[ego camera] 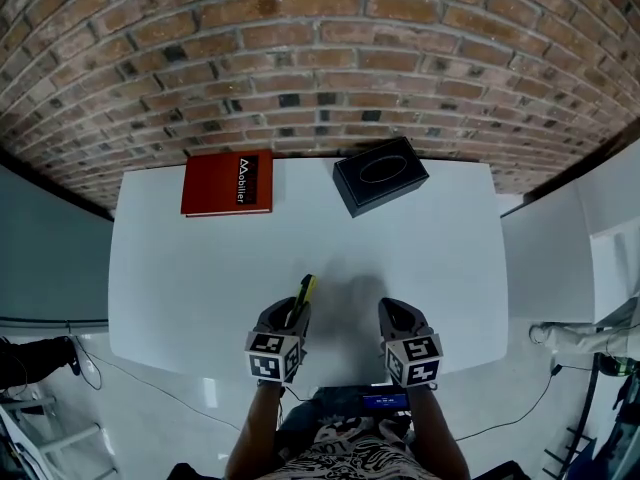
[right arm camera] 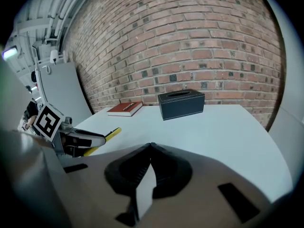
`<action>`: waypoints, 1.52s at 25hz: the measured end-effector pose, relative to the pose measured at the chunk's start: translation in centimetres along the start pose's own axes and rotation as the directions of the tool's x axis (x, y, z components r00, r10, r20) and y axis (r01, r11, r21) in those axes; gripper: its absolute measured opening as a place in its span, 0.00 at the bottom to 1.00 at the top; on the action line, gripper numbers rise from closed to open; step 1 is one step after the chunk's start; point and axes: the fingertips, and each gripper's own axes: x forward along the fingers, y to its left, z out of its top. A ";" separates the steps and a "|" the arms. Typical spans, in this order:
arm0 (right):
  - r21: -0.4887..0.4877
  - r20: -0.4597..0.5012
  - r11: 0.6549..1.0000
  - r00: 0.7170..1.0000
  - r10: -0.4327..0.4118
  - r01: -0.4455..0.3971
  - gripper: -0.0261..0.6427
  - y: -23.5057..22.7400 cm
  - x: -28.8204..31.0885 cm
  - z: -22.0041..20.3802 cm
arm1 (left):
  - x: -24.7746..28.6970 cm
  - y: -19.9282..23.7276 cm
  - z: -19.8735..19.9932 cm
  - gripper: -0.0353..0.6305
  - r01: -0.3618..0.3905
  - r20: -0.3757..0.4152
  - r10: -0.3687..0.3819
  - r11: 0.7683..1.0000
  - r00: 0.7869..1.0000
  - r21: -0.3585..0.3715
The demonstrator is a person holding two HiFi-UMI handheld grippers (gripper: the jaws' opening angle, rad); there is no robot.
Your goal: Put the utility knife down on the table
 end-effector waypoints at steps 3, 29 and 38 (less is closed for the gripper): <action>0.008 -0.011 1.000 1.000 0.005 -0.005 0.04 -0.1 0.5 -0.3 | 0.7 0.3 -0.6 0.24 -0.005 -0.019 0.005 1.000 1.000 0.005; 0.032 -0.059 0.999 0.998 -0.011 0.013 0.04 -3.0 1.6 -1.0 | 4.3 0.3 -3.1 0.24 -0.034 -0.145 0.053 0.991 0.988 0.131; 0.033 -0.057 0.999 0.998 -0.013 0.015 0.04 -3.3 1.1 -1.2 | 4.4 0.3 -3.4 0.24 -0.024 -0.171 0.046 0.991 0.984 0.129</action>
